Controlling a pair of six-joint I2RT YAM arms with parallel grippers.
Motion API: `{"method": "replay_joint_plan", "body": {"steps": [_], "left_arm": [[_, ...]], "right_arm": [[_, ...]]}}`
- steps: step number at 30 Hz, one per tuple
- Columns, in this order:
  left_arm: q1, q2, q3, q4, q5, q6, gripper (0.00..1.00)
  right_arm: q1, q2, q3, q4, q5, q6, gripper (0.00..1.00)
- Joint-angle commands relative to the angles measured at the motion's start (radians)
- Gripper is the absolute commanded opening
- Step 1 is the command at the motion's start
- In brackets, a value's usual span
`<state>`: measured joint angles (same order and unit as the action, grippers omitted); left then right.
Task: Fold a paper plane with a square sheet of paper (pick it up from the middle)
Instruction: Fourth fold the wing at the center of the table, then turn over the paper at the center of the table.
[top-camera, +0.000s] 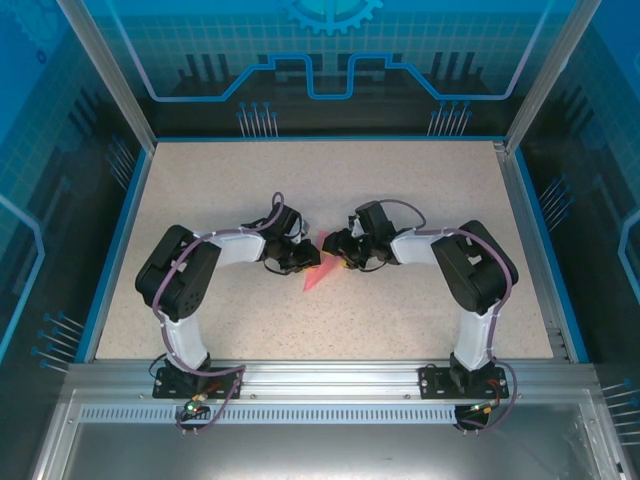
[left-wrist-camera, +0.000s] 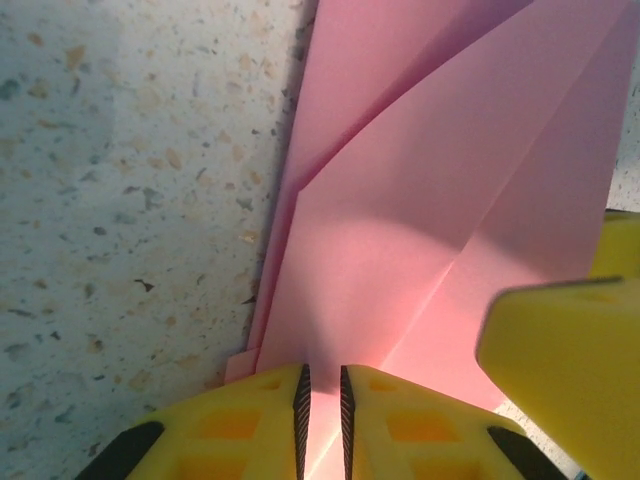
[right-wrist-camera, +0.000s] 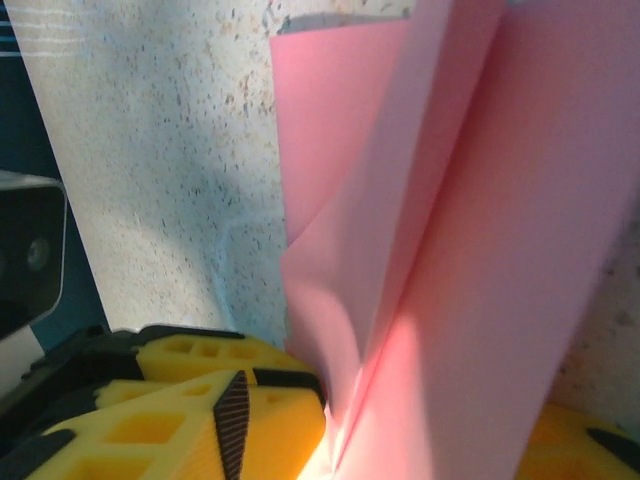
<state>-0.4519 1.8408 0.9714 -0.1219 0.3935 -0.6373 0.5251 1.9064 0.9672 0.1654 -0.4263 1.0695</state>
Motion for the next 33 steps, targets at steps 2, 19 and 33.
{"method": "replay_joint_plan", "body": {"steps": [2, 19, 33], "left_arm": [[0.012, -0.042, -0.028, 0.028, 0.049, -0.026, 0.2], [0.026, -0.25, -0.136, 0.042, -0.071, -0.062, 0.25], [0.043, -0.589, -0.278, -0.079, -0.445, -0.095, 0.29]], "right_arm": [[0.013, 0.031, 0.049, -0.029, -0.002, -0.042, 0.37], [0.013, 0.017, 0.163, -0.212, -0.027, -0.256, 0.04], [0.142, -0.153, 0.605, -1.352, 1.037, -0.536, 0.06]]}}
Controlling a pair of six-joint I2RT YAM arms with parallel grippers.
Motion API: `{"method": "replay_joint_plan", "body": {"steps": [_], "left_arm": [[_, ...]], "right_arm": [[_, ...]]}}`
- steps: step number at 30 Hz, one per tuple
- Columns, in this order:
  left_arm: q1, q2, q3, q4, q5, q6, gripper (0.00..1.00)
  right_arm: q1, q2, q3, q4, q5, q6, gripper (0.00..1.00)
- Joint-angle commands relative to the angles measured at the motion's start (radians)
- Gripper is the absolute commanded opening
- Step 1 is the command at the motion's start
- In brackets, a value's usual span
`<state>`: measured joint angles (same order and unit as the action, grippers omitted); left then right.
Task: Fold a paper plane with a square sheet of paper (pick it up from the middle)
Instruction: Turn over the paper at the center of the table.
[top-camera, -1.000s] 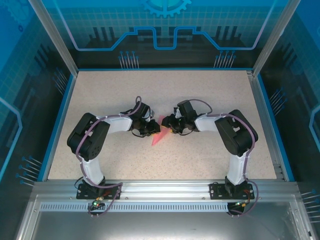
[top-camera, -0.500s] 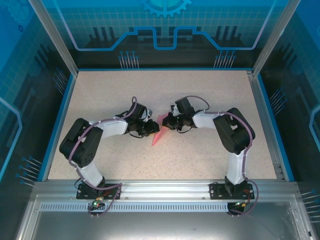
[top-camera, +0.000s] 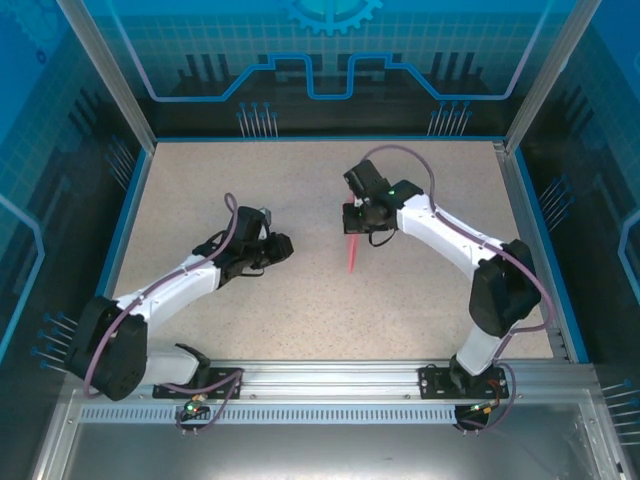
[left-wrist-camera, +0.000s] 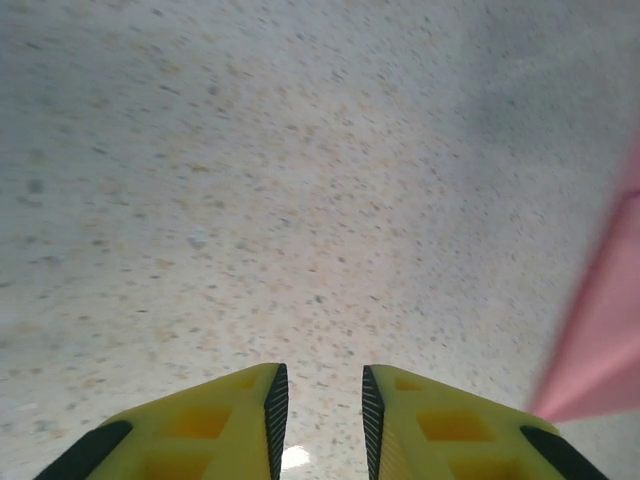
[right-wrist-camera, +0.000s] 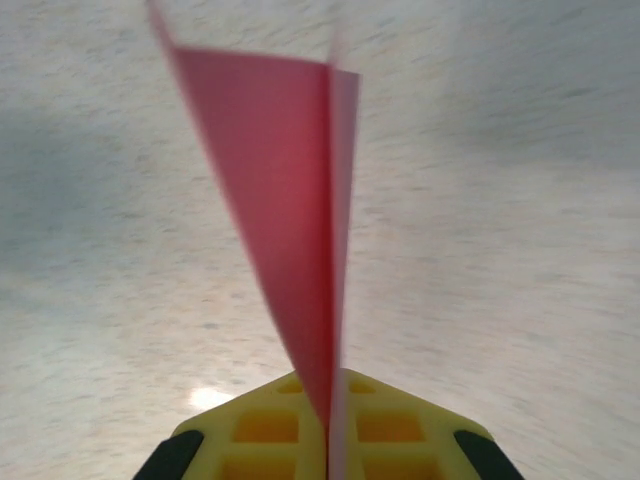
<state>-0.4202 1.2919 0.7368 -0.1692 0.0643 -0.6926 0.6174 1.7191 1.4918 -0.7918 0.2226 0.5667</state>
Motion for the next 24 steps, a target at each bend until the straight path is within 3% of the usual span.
{"method": "replay_joint_plan", "body": {"steps": [1, 6, 12, 15, 18, 19, 20, 23, 24], "left_arm": [[0.012, -0.05, -0.059, -0.021, -0.129, -0.049, 0.29], [0.019, -0.079, -0.088, -0.008, -0.172, -0.064, 0.33], [0.023, -0.143, -0.145, -0.021, -0.214, -0.089, 0.37], [0.03, -0.17, -0.153, -0.048, -0.217, -0.092, 0.38], [0.031, -0.199, -0.169, -0.052, -0.22, -0.083, 0.4], [0.031, -0.204, -0.171, -0.054, -0.224, -0.08, 0.41], [0.032, -0.205, -0.169, -0.061, -0.225, -0.074, 0.41], [0.034, -0.206, -0.151, -0.084, -0.212, -0.062, 0.42], [0.034, -0.206, -0.149, -0.08, -0.205, -0.063, 0.43]], "right_arm": [[0.066, 0.06, 0.111, -0.437, 0.418, -0.025, 0.06], [0.171, 0.236, 0.248, -0.582, 0.501, 0.078, 0.08], [0.28, 0.531, 0.497, -0.747, 0.498, 0.208, 0.1], [0.309, 0.633, 0.586, -0.749, 0.431, 0.218, 0.12], [0.333, 0.644, 0.614, -0.671, 0.34, 0.184, 0.34], [0.336, 0.626, 0.605, -0.64, 0.305, 0.17, 0.36], [0.34, 0.586, 0.575, -0.584, 0.27, 0.146, 0.39], [0.333, 0.4, 0.389, -0.347, 0.114, 0.072, 0.65], [0.322, 0.33, 0.311, -0.265, 0.054, 0.062, 0.68]]}}
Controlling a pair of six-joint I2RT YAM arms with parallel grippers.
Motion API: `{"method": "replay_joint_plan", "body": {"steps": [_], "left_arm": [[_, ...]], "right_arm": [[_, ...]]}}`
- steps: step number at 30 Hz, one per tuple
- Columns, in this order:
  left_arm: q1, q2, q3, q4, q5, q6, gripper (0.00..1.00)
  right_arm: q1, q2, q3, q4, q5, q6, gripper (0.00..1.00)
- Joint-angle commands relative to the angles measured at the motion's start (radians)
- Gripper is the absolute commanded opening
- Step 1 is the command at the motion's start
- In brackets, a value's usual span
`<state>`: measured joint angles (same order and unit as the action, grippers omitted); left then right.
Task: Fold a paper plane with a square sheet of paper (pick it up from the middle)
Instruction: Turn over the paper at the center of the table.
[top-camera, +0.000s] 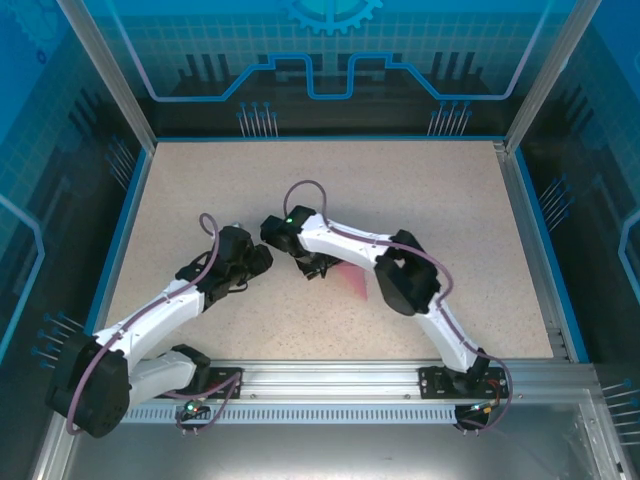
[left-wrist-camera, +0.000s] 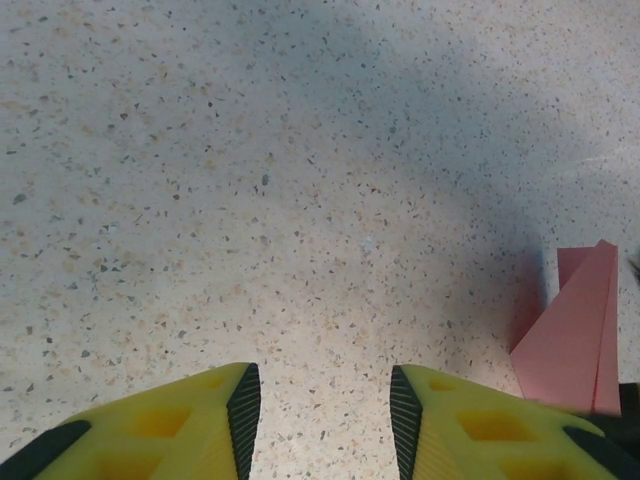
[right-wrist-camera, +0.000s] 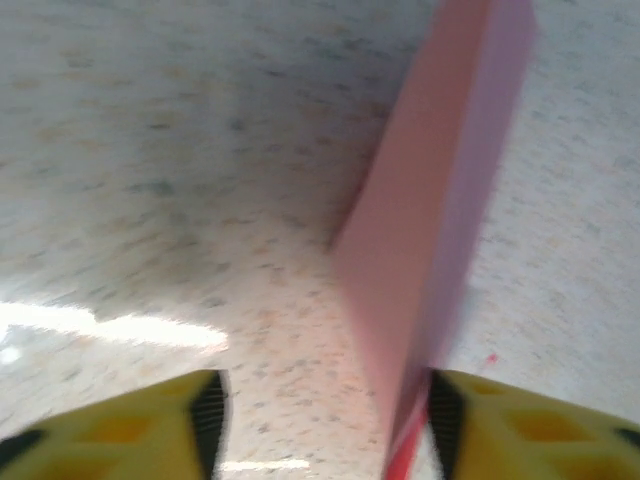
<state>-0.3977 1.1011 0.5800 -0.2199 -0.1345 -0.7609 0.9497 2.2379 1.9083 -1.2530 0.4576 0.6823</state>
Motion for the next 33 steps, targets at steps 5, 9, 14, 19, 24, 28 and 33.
{"method": "replay_joint_plan", "body": {"steps": [5, 9, 14, 19, 24, 28, 33], "left_arm": [[0.01, 0.01, 0.026, -0.002, 0.09, 0.003, 0.44], [0.01, 0.057, 0.033, 0.048, 0.212, -0.002, 0.44], [0.009, 0.155, 0.046, 0.109, 0.312, -0.028, 0.45], [0.004, 0.233, 0.071, 0.14, 0.354, -0.049, 0.44], [0.001, 0.256, 0.087, 0.142, 0.343, -0.055, 0.44], [0.0, 0.266, 0.102, 0.122, 0.338, -0.048, 0.44], [0.0, 0.246, 0.096, 0.104, 0.328, -0.048, 0.44]], "right_arm": [[-0.129, -0.473, -0.454, 0.532, -0.49, -0.099, 0.71], [-0.257, -0.581, -0.651, 0.692, -0.678, -0.116, 0.61], [-0.407, -0.625, -0.803, 0.786, -0.759, -0.107, 0.56], [-0.354, -0.643, -0.808, 0.723, -0.642, -0.167, 0.76], [-0.239, -0.61, -0.788, 0.639, -0.358, -0.202, 0.8], [-0.168, -0.549, -0.747, 0.572, -0.174, -0.195, 0.8], [-0.154, -0.492, -0.755, 0.582, -0.163, -0.185, 0.77]]}}
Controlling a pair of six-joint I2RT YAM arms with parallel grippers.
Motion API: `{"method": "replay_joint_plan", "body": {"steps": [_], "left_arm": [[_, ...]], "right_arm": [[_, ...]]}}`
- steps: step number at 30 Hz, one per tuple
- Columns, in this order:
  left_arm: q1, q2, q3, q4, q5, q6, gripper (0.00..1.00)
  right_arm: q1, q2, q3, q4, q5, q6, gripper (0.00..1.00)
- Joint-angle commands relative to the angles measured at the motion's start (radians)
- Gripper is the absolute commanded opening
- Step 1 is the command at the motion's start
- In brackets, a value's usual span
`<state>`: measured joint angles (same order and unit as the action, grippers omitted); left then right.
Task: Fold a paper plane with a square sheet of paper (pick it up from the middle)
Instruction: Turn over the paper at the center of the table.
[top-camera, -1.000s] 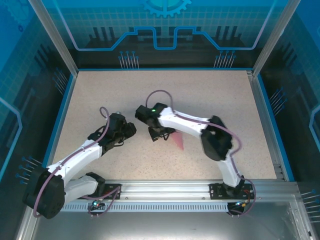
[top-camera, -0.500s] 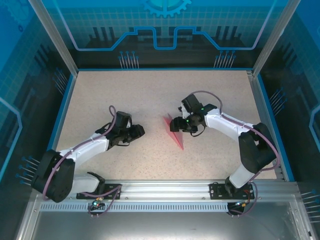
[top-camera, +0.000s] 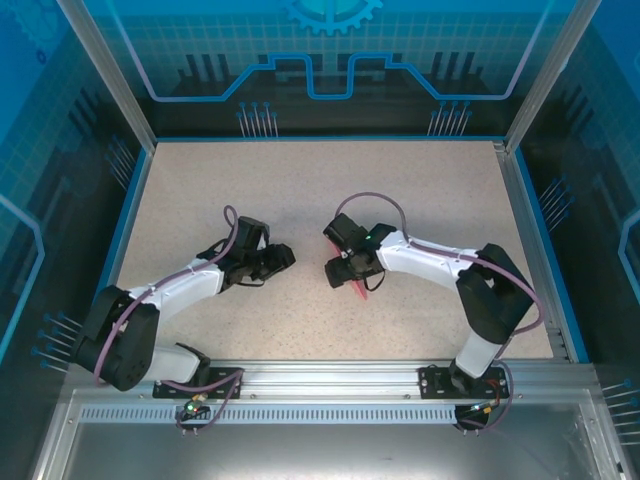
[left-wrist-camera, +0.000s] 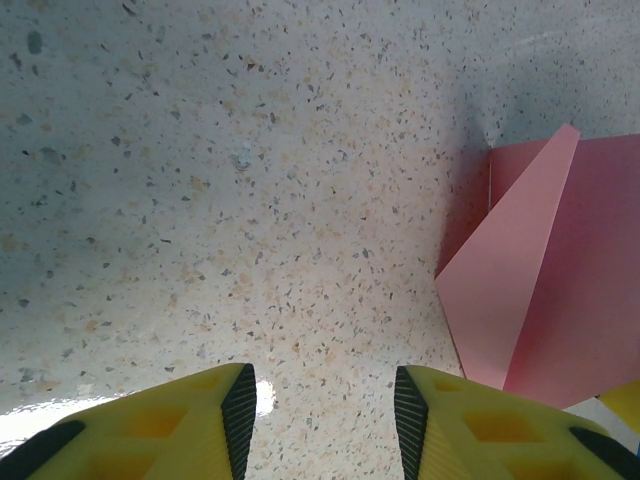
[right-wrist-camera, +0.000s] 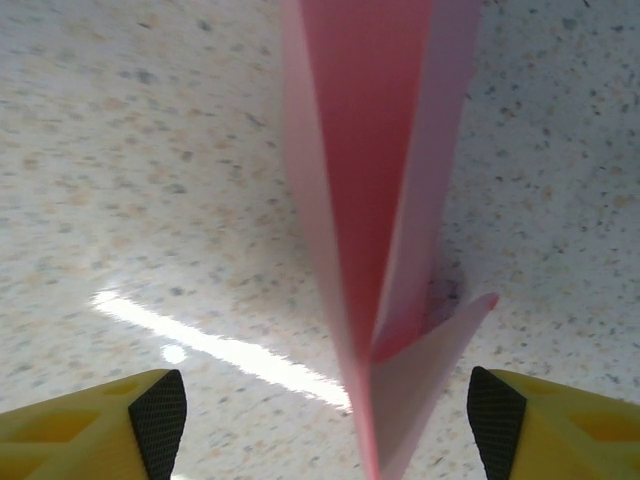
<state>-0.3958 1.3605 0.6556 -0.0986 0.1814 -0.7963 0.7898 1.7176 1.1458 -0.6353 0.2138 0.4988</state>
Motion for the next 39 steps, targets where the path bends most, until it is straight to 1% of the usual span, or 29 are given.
{"method": "replay_joint_plan", "body": {"steps": [1, 3, 5, 7, 8, 14, 17, 20, 21, 23, 26, 29, 31, 33, 36, 38, 39], "left_arm": [[-0.002, -0.018, 0.018, -0.023, 0.008, -0.011, 0.44], [-0.003, -0.032, 0.01, -0.028, 0.0, -0.013, 0.44], [-0.003, -0.039, 0.009, -0.034, -0.005, -0.011, 0.44], [-0.003, -0.043, 0.01, -0.039, -0.009, -0.009, 0.44], [-0.002, -0.043, 0.011, -0.042, -0.011, -0.008, 0.44], [-0.002, -0.049, 0.011, -0.052, -0.023, -0.004, 0.45], [-0.003, -0.047, 0.013, -0.056, -0.026, 0.0, 0.45], [-0.003, -0.05, 0.021, -0.072, -0.043, 0.007, 0.45], [-0.003, -0.054, 0.021, -0.077, -0.054, 0.007, 0.45], [-0.001, -0.066, 0.021, -0.087, -0.078, 0.004, 0.45], [0.0, -0.103, 0.014, -0.112, -0.144, -0.004, 0.45], [0.002, -0.157, -0.007, -0.132, -0.208, -0.013, 0.45], [0.003, -0.19, -0.017, -0.149, -0.242, -0.007, 0.45], [0.009, -0.218, -0.016, -0.175, -0.272, 0.003, 0.46], [0.019, -0.247, -0.011, -0.203, -0.293, 0.017, 0.46], [0.022, -0.267, -0.016, -0.211, -0.299, 0.02, 0.47], [0.025, -0.276, -0.019, -0.213, -0.301, 0.017, 0.47]], "right_arm": [[0.005, 0.032, 0.004, -0.031, 0.081, -0.002, 0.75], [0.004, 0.049, 0.008, -0.028, 0.089, 0.0, 0.71], [0.004, 0.066, 0.011, -0.023, 0.087, -0.004, 0.6], [0.005, 0.081, 0.015, -0.02, 0.088, -0.003, 0.55], [0.005, 0.09, 0.023, -0.026, 0.089, -0.001, 0.5], [0.013, 0.059, 0.04, -0.068, 0.165, 0.025, 0.23], [0.018, 0.041, 0.058, -0.104, 0.233, 0.055, 0.15], [0.03, 0.048, 0.109, -0.193, 0.35, 0.103, 0.13], [0.036, 0.06, 0.134, -0.234, 0.401, 0.132, 0.13], [0.039, 0.102, 0.185, -0.319, 0.456, 0.201, 0.13], [0.047, 0.212, 0.282, -0.408, 0.443, 0.273, 0.14], [0.078, 0.331, 0.393, -0.495, 0.443, 0.319, 0.15], [0.101, 0.396, 0.458, -0.53, 0.434, 0.333, 0.17], [0.122, 0.453, 0.514, -0.558, 0.413, 0.349, 0.17], [0.144, 0.498, 0.569, -0.571, 0.376, 0.355, 0.19], [0.159, 0.502, 0.583, -0.538, 0.325, 0.327, 0.23], [0.164, 0.496, 0.582, -0.512, 0.29, 0.31, 0.27]]}}
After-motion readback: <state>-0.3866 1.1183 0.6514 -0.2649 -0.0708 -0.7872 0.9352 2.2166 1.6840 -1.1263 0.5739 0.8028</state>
